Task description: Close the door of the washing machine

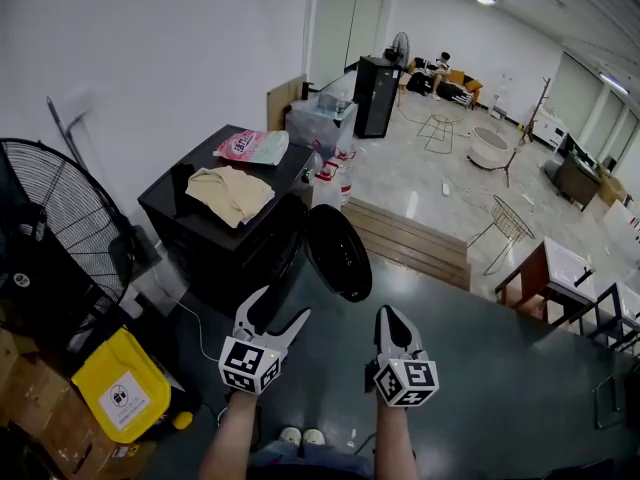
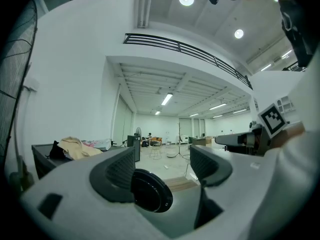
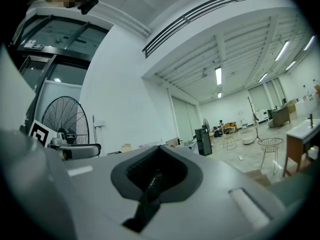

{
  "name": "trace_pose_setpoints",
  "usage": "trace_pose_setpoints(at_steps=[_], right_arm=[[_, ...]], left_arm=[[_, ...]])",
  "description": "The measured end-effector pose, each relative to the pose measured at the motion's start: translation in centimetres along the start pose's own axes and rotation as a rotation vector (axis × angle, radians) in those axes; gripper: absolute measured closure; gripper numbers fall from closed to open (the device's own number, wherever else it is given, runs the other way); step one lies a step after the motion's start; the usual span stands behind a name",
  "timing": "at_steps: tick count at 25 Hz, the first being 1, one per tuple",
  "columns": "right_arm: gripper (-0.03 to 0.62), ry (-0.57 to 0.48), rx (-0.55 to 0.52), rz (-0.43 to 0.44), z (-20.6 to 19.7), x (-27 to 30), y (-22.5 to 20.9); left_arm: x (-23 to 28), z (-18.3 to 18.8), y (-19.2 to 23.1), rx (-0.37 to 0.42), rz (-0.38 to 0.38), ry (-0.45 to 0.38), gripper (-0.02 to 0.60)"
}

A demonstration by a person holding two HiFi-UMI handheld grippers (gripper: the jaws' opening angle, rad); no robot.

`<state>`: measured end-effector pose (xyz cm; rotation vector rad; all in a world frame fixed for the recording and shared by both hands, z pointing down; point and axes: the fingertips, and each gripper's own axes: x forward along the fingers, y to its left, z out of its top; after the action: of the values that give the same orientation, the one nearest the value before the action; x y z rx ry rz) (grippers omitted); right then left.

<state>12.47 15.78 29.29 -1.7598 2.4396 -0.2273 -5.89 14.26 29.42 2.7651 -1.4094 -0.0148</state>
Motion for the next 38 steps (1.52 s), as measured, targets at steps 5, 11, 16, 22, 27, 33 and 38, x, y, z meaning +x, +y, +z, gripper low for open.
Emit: trace_pose_setpoints(at_steps=[5,11,16,22,27,33,38], right_arm=[[0.580,-0.005,-0.007,-0.024,-0.2,0.3,-0.3],[0.580,-0.002,-0.001,-0.067,-0.9,1.4,-2.5],[0.580,-0.006,0.012,-0.082,-1.2,4.9,-5.4],[0.580,0.004,0.026,-0.031,-2.2,13.4,-10.5],[0.580,0.022,0.044,0.045,-1.8,22.7,-15.3],[0.580,0.082,0.047,0.183,-2.2,33.6,-19.3],[0.580,0.140,0.054,0.271,-3.3,38.9,-20.3]], left_arm=[[0.8,-0.3,0.7,-0.004,-0.021,-0.009,0.249],[3.3,-1.4,1.7,-0.017,-0.044,0.001,0.249],[7.2,-2.9,3.4,-0.029,-0.043,0.024,0.249],[14.5,-4.5,7.2,-0.023,0.013,0.036,0.249],[21.8,-5.8,11.1,-0.045,0.104,0.056,0.249],[29.8,-7.1,15.2,-0.087,0.213,0.056,0.249],[32.5,-8.8,16.2,-0.099,0.283,0.090,0.249]])
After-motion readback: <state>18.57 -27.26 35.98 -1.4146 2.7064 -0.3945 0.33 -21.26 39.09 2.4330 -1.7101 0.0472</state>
